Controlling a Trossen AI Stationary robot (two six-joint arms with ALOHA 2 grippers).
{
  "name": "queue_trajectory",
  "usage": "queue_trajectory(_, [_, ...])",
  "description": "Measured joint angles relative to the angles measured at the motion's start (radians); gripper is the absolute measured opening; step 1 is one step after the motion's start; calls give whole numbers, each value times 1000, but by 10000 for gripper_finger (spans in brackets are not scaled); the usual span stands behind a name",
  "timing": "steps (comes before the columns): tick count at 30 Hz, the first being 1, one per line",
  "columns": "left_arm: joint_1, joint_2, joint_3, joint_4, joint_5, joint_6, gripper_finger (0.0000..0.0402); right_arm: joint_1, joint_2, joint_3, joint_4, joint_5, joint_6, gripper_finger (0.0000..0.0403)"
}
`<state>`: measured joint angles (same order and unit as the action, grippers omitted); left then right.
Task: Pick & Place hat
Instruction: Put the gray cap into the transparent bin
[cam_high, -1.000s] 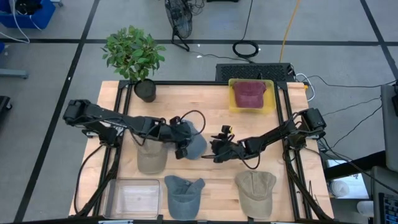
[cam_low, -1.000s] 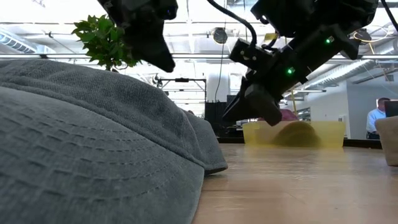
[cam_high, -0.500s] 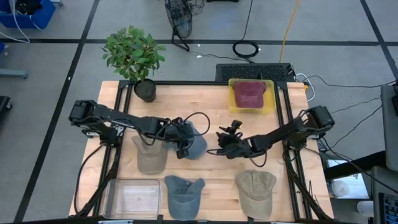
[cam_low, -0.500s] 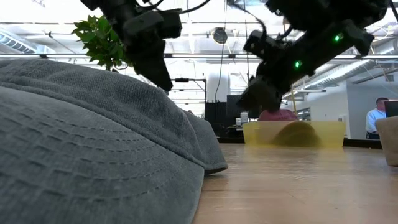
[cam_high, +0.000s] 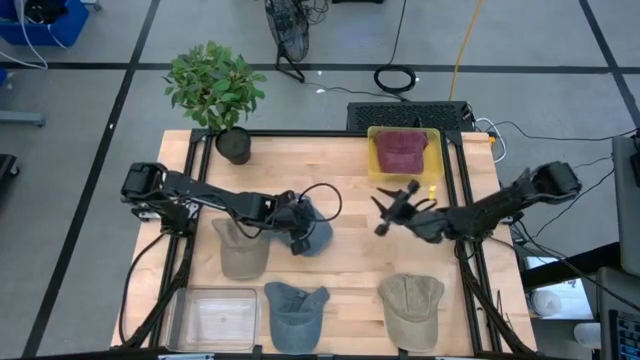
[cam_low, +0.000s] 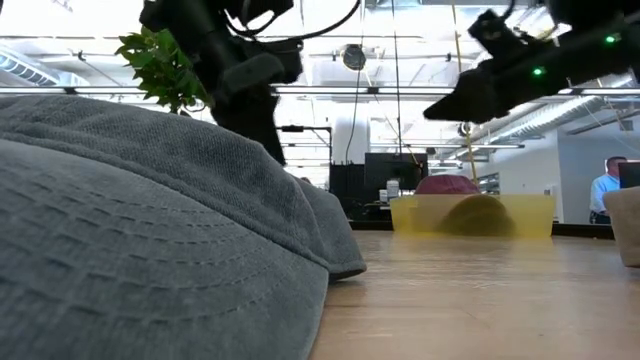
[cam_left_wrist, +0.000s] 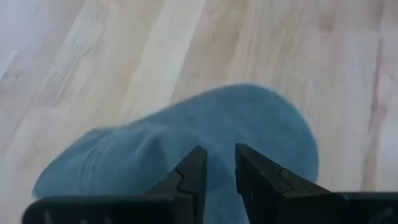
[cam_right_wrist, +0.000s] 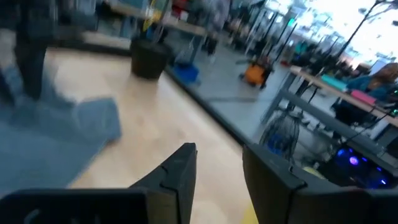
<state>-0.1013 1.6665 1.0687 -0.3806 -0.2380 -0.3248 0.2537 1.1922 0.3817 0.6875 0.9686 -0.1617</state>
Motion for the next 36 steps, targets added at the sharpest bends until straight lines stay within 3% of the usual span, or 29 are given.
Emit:
queue_trajectory(3, [0,10,-1,-5,-20,-11,94,-10,-35,-72,172,-2,-72,121])
queue_trajectory(6, [-6,19,0,-1,-59,-15,124,-18,-48,-109,272,-4,-118,121])
queue_trajectory(13, [-22,18,0,16,-82,-57,228,-34,-58,-119,281,-25,-139,121])
queue_trajectory(18, [-21,18,0,16,-81,-166,267,-38,-58,-119,273,-31,-117,121])
queue_trajectory(22, [-6,18,0,1,-78,-216,264,-38,-58,-119,252,-31,-94,121])
queue_trajectory(28, [15,18,0,-74,-76,-285,227,-38,-57,-119,220,-31,-68,121])
queue_trajectory(36, [21,18,0,-78,26,-280,199,-38,-57,-118,190,-31,-41,121])
